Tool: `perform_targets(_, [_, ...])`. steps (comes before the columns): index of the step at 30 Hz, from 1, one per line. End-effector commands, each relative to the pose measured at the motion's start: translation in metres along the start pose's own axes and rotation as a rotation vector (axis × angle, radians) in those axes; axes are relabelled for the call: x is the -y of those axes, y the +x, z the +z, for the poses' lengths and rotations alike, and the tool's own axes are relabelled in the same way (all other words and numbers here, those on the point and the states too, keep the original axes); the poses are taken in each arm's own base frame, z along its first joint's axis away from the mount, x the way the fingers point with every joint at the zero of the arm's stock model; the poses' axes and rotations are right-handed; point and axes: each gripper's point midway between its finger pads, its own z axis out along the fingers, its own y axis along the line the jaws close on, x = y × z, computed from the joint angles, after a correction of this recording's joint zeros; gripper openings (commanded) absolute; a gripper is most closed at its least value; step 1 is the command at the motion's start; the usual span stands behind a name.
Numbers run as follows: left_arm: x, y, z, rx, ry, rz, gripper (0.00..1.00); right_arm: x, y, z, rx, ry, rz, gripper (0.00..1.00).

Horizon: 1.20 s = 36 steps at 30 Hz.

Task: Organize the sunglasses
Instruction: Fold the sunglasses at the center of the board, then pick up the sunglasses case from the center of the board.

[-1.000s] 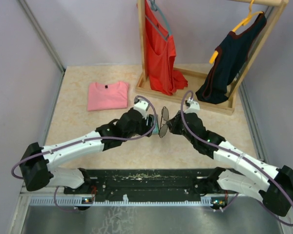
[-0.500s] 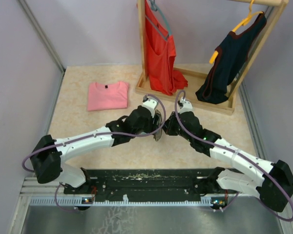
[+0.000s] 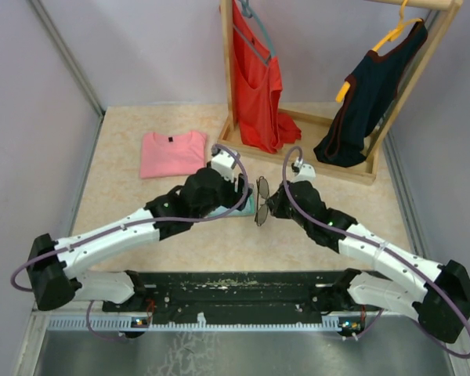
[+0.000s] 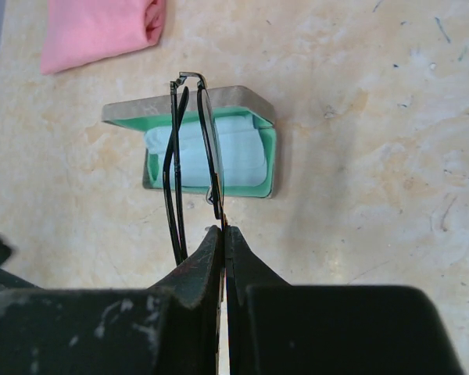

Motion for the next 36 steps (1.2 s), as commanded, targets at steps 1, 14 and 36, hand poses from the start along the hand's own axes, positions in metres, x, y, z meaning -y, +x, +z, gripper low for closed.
perform_targets(1, [-0.013,-0.005,-0.010,0.040,-0.049,0.002,0.71,-0.018,-0.035,-0.014,0.108,-0.032,0.023,0.00])
perform_targets(14, [-0.011,0.035,0.025,-0.090,-0.079,0.047,0.69,-0.053,-0.035,-0.015,0.087,-0.211,0.004,0.00])
perform_targets(36, [-0.058,0.000,0.023,-0.061,-0.078,0.041,0.74,0.020,-0.028,-0.035,0.125,0.085,0.019,0.00])
